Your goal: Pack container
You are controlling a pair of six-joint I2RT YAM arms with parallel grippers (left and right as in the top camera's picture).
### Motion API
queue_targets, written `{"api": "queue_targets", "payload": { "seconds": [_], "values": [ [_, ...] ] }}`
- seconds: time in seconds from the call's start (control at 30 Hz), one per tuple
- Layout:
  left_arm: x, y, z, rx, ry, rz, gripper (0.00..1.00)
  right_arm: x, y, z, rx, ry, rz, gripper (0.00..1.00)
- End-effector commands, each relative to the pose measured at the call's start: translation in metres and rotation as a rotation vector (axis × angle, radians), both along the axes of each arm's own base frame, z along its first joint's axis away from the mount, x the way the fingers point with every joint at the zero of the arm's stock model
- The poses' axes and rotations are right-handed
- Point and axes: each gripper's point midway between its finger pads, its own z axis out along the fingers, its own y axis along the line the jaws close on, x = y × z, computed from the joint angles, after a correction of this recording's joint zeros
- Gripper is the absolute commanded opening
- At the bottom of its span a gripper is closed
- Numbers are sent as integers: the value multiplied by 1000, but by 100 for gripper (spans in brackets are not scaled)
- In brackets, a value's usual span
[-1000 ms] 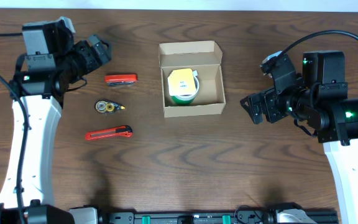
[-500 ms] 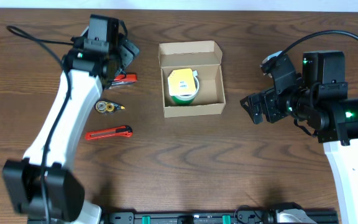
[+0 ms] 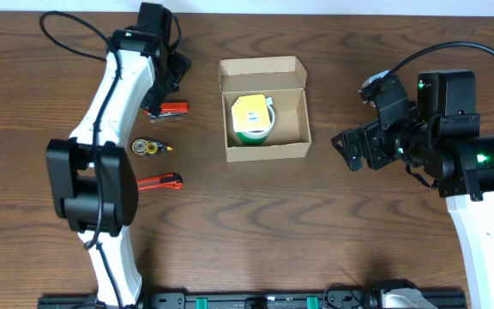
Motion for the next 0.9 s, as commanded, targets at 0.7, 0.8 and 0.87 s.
{"api": "queue_targets", "payload": {
  "seconds": [0.7, 0.8, 0.87],
  "values": [
    [2, 3, -73, 2, 126, 93, 100, -1, 1, 3, 3, -11, 15, 99],
    [1, 2, -80, 0, 141, 92, 100, -1, 1, 3, 3, -11, 15, 99],
    [1, 3, -84, 2, 145, 92, 92, -1, 1, 3, 3, -11, 15, 99]
  ]
}}
